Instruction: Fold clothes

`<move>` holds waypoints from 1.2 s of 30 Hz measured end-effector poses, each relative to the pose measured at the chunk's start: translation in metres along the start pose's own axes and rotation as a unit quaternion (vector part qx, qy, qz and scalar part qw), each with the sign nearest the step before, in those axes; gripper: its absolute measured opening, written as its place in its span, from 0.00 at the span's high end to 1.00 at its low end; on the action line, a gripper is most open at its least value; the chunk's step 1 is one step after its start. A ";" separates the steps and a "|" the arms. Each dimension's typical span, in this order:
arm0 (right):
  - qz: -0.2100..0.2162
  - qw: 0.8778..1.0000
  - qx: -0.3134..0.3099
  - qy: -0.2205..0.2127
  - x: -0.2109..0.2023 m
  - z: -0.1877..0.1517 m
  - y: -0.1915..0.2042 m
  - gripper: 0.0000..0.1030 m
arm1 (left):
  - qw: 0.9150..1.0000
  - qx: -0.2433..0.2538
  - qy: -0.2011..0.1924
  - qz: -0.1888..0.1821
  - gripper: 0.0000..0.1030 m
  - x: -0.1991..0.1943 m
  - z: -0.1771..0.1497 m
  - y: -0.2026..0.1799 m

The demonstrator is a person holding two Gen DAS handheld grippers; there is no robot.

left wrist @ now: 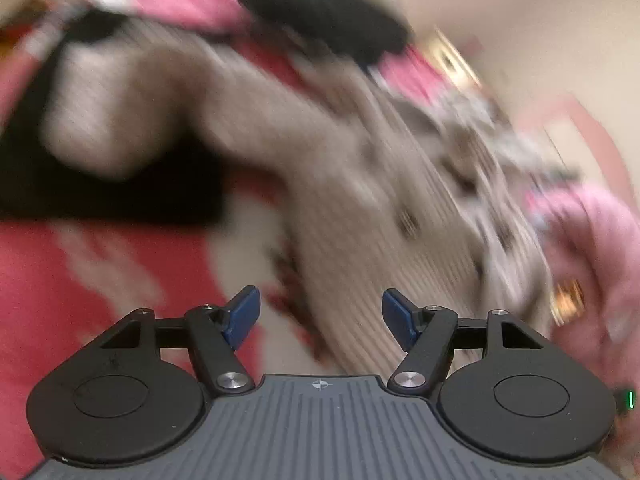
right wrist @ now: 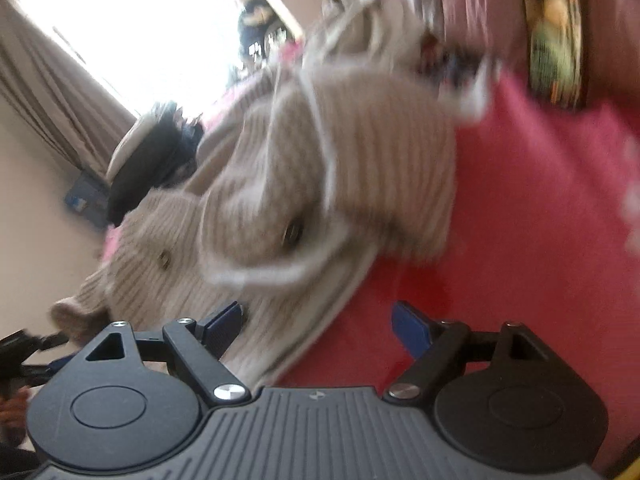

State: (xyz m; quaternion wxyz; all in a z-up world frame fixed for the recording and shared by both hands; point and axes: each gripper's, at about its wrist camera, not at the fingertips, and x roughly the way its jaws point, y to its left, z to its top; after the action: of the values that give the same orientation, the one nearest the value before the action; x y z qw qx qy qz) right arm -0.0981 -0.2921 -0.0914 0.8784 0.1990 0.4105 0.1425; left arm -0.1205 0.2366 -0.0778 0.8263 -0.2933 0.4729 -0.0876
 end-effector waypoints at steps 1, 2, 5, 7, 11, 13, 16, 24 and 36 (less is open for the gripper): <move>-0.016 1.000 -0.014 -0.015 -0.004 0.006 0.000 0.17 | 1.000 0.017 0.021 -0.010 0.34 0.013 -0.007 -0.010; -0.029 0.999 -0.026 -0.026 -0.005 0.012 0.001 0.17 | 0.999 0.028 0.035 -0.016 0.34 0.025 -0.011 -0.018; -0.056 0.995 -0.074 -0.036 0.003 0.028 0.007 0.14 | 0.995 0.056 0.073 -0.034 0.34 0.058 -0.022 -0.040; -0.079 0.989 -0.126 -0.020 0.019 0.037 0.013 0.14 | 0.993 0.065 0.091 -0.047 0.34 0.075 -0.027 -0.051; -0.132 0.970 -0.205 0.002 0.044 0.040 0.028 0.59 | 0.988 0.090 0.115 -0.051 0.34 0.100 -0.038 -0.070; -0.133 0.972 -0.195 -0.005 0.040 0.045 0.028 0.86 | 0.986 0.113 0.118 -0.041 0.34 0.106 -0.041 -0.079; -0.156 0.965 -0.203 -0.059 0.020 0.064 0.032 0.89 | 0.983 0.133 0.121 -0.034 0.34 0.112 -0.041 -0.085; -0.194 0.902 -0.295 -0.248 -0.026 0.204 0.070 0.90 | 0.985 0.111 0.125 -0.038 0.34 0.117 -0.041 -0.079; -0.302 0.887 -0.282 -0.208 0.162 0.393 0.138 0.59 | 0.986 0.111 0.123 -0.033 0.34 0.118 -0.045 -0.078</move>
State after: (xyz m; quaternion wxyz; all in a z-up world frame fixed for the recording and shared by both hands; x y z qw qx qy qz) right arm 0.2970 -0.1951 0.0947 0.9633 -0.1652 0.2014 -0.0643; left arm -0.0838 0.1051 -0.1370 0.7860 -0.2026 0.5481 -0.2019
